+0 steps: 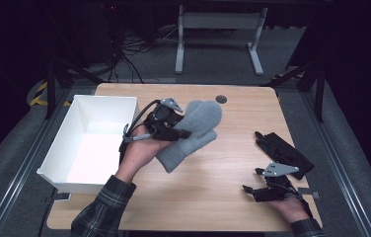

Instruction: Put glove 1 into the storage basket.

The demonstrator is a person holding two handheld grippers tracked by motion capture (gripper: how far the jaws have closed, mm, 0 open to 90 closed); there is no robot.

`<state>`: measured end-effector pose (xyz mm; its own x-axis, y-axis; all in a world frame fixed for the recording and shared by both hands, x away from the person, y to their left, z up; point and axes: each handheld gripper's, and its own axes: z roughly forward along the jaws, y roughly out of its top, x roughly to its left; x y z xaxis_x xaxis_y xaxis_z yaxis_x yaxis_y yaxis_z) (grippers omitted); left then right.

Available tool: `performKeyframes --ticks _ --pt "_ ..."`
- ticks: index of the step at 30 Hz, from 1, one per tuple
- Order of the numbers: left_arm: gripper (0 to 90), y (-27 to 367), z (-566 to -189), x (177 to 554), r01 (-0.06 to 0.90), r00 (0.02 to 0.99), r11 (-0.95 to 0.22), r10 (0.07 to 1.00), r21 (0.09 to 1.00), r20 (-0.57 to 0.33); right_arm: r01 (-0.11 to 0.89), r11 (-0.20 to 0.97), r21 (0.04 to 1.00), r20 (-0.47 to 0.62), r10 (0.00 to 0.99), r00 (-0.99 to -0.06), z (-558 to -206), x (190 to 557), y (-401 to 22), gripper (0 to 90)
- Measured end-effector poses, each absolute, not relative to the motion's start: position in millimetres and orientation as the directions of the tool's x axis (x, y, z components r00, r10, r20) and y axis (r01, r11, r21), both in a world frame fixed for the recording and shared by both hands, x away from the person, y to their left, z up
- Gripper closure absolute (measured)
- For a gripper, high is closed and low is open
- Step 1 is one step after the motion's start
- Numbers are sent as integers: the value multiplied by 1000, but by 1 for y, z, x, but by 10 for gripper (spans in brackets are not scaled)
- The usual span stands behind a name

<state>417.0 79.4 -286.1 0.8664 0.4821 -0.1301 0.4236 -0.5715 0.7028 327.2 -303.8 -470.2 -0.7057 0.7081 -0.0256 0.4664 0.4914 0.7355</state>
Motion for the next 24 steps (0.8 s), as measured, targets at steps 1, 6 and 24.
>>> performKeyframes --ticks 1,6,24 --pt "762 83 -283 417 424 865 -571 486 703 -127 467 491 735 -25 708 -706 -470 327 -304 178" --pt "762 107 -269 416 435 846 -548 521 714 -114 467 491 735 -25 709 -705 -470 327 -304 177" --pt "762 197 -255 407 505 735 -439 671 743 -103 468 489 736 -25 710 -704 -470 327 -304 174"
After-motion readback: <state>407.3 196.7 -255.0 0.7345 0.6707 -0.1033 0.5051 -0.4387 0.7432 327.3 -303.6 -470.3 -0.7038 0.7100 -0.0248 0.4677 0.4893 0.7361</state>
